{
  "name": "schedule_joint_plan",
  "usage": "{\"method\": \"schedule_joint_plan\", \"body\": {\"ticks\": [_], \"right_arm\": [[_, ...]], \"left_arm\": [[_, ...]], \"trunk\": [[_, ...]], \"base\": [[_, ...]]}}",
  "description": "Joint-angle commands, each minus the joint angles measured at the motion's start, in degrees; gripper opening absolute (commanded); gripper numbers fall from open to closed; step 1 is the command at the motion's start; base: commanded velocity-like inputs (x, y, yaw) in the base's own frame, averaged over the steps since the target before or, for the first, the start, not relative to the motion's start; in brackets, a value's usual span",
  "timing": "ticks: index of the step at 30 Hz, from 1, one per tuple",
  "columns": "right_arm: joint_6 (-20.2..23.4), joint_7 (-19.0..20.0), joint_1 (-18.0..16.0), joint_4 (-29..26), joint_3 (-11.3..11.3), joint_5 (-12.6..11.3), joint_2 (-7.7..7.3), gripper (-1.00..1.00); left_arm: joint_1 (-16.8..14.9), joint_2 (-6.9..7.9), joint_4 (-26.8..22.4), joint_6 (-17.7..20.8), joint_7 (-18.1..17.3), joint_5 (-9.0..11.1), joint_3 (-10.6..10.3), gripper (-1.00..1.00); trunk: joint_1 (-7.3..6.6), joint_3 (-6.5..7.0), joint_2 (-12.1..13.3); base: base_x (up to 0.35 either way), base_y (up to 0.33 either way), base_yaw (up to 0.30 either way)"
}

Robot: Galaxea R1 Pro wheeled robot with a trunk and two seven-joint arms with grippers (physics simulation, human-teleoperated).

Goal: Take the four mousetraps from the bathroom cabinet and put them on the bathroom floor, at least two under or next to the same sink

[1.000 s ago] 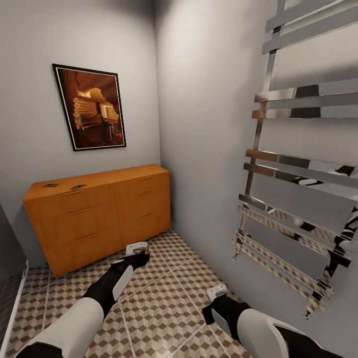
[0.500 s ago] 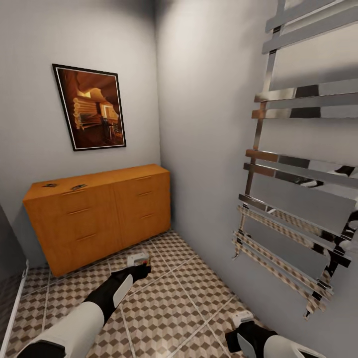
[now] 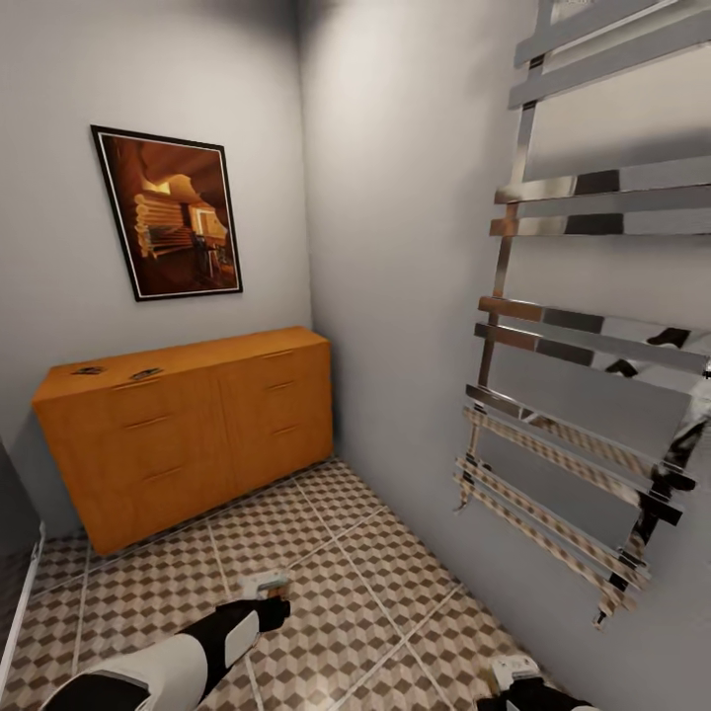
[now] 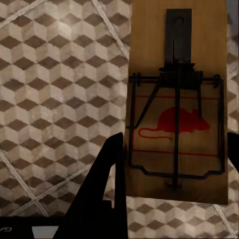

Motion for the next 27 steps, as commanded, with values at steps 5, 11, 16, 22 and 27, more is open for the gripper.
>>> {"method": "schedule_joint_plan", "body": {"ticks": [5, 11, 16, 22, 27], "right_arm": [[0.04, -0.04, 0.12, 0.11, -0.48, -1.81, -0.65, -1.0], [-0.02, -0.04, 0.17, 0.11, -0.48, -3.01, -2.98, -1.0], [-0.03, -0.08, 0.18, 0.12, -0.44, -3.94, -3.59, -1.0], [-0.03, -0.12, 0.18, 0.11, -0.47, -5.34, -3.94, -1.0], [-0.03, -0.12, 0.18, 0.14, -0.44, -5.57, -4.76, -1.0]], "left_arm": [[0.03, -0.08, 0.41, 0.22, 0.4, 0.38, -0.5, -1.0], [0.33, -0.06, 0.62, -0.04, 0.39, -0.17, -0.51, -1.0], [0.82, -0.21, 0.68, -1.09, 0.39, -2.93, -0.51, -1.0], [1.34, -2.09, 1.2, -1.47, 0.38, -5.17, -0.51, -1.0], [2.07, -3.5, 1.35, -1.55, 0.33, -6.03, -0.59, -1.0]], "trunk": [[0.0, 0.06, -0.04], [0.0, 0.2, -0.04], [0.0, 0.32, -0.04], [0.0, 0.48, -0.04], [0.0, 0.62, -0.04]], "base": [[0.0, 0.0, -0.231], [0.0, 0.0, -0.237], [0.0, 0.0, -0.238], [0.0, 0.0, -0.238], [0.0, 0.0, -0.238]]}}
